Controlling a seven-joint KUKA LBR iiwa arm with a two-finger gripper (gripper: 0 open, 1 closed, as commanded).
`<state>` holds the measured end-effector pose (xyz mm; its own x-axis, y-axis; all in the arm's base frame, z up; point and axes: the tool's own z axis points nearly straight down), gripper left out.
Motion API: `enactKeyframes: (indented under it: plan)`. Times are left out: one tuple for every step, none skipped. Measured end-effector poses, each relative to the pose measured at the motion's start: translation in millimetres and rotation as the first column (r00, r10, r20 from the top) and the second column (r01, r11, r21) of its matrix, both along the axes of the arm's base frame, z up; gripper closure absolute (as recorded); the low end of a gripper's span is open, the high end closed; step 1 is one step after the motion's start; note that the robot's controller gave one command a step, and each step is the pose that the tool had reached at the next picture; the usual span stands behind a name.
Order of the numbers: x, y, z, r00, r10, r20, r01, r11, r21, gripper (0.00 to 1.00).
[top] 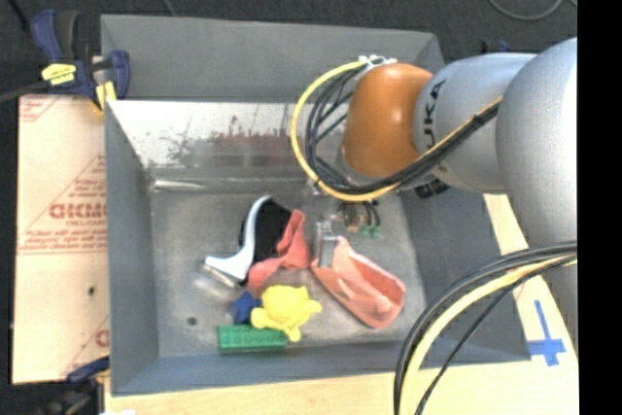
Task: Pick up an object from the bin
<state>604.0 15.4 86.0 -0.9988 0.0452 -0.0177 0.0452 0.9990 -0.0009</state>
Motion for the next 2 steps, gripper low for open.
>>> enactKeyframes:
  plan:
    - [3.3, 13.4, -1.0, 0.994, 0.111, 0.005, -0.111, 0.994, -0.006, 0.0]
    - [4.7, 17.7, -1.1, 0.985, 0.173, 0.005, -0.173, 0.985, -0.008, 0.0]
